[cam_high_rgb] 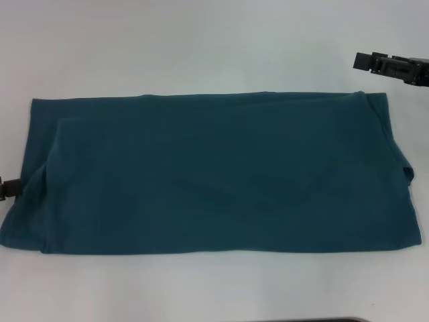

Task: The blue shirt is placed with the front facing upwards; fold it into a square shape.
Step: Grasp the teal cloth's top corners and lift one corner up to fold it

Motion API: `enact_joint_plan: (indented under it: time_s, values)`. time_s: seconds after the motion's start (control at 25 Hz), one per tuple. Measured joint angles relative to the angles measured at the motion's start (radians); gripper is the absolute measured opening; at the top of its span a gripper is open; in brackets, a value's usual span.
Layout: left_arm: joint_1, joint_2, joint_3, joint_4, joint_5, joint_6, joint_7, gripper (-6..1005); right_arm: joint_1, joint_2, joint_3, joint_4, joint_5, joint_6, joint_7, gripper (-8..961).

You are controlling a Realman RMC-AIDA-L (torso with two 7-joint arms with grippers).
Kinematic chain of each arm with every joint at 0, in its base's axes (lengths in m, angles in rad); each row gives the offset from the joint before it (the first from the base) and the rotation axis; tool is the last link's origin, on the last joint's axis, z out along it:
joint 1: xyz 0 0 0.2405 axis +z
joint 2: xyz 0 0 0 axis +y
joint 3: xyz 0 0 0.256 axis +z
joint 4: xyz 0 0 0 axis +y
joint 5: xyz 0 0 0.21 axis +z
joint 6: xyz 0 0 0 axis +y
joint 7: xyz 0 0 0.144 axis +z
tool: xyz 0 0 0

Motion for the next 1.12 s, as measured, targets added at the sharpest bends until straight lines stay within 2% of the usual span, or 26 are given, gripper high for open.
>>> enact_joint_plan:
  time_s: [0.24, 0.56, 0.84, 1.12]
  values:
    - [-0.023, 0.004, 0.011, 0.041, 0.035, -0.049, 0.002, 723, -0.004, -0.003, 0.0, 0.009, 0.0, 0.008, 0.029, 786]
    - [-0.067, 0.005, 0.004, 0.047, 0.029, -0.016, 0.01, 724, -0.008, -0.004, 0.0, 0.008, 0.0, 0.008, 0.031, 786]
    - [-0.121, -0.016, 0.024, 0.054, 0.029, 0.06, 0.027, 724, -0.011, -0.004, -0.001, 0.003, -0.004, 0.001, 0.031, 785]
    - [-0.137, -0.042, 0.091, 0.075, 0.036, -0.055, 0.014, 724, -0.012, -0.002, -0.005, 0.001, -0.006, 0.0, 0.031, 785]
